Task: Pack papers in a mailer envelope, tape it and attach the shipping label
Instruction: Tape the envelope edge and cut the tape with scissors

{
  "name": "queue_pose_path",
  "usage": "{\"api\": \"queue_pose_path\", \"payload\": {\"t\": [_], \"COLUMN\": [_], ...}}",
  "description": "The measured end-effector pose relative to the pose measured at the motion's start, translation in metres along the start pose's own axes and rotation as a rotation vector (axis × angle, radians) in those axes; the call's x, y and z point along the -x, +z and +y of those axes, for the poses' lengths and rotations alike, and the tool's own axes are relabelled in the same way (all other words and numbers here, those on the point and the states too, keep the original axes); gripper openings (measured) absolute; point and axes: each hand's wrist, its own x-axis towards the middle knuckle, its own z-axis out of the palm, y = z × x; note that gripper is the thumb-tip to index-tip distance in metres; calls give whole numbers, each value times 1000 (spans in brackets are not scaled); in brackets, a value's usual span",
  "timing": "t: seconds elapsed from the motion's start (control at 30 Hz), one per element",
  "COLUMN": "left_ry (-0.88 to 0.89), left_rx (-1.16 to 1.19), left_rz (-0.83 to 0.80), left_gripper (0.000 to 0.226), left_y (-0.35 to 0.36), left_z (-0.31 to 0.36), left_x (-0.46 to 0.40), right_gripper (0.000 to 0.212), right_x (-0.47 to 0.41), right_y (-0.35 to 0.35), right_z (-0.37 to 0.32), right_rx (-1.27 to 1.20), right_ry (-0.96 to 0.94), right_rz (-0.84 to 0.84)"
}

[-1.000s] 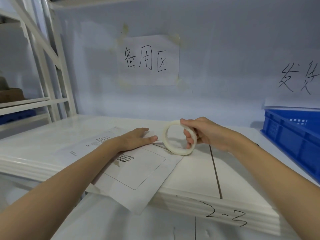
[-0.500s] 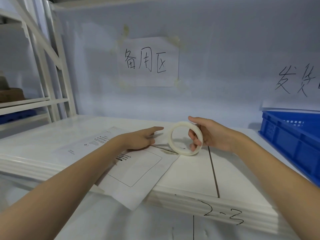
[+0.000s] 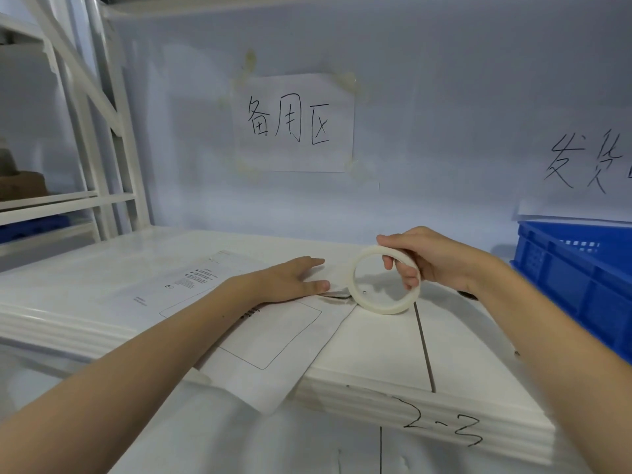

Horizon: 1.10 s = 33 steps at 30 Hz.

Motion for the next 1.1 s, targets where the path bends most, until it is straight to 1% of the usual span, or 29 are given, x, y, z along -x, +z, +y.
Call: {"api": "queue_pose_path", "payload": {"t": [0.17, 0.3, 0.4, 0.47, 0.53, 0.73, 0.83, 0.93, 1.1], "left_ry": [20, 31, 6, -7, -4, -24, -9, -34, -82], "left_rx": [-118, -37, 98, 142, 126, 111, 23, -63, -202], "left_rz": [23, -21, 18, 6, -18, -58, -53, -65, -137], "left_gripper": [63, 53, 51, 57, 68, 78, 78, 80, 84], "left_y": [-3, 5, 8, 8, 9, 7, 6, 2, -5], "left_z": [6, 7, 7, 10, 12, 14, 17, 22, 31], "left_x": [-7, -11, -11, -11, -10, -9, -9, -11, -21], "right_gripper": [41, 41, 42, 42, 41, 41, 40, 39, 38], "right_x": [-3, -7, -8, -8, -7, -4, -3, -2, -2], "right_y": [3, 1, -3, -3, -2, 1, -1, -4, -5], "right_z": [3, 8, 12, 12, 10, 4, 0, 0, 2], "right_rx": [-9, -38, -28, -28, -11, 32, 95, 134, 85], "right_ry": [9, -38, -55, -54, -50, -44, -44, -22, 1], "right_rz": [67, 159, 221, 237, 232, 184, 151, 160, 126]}}
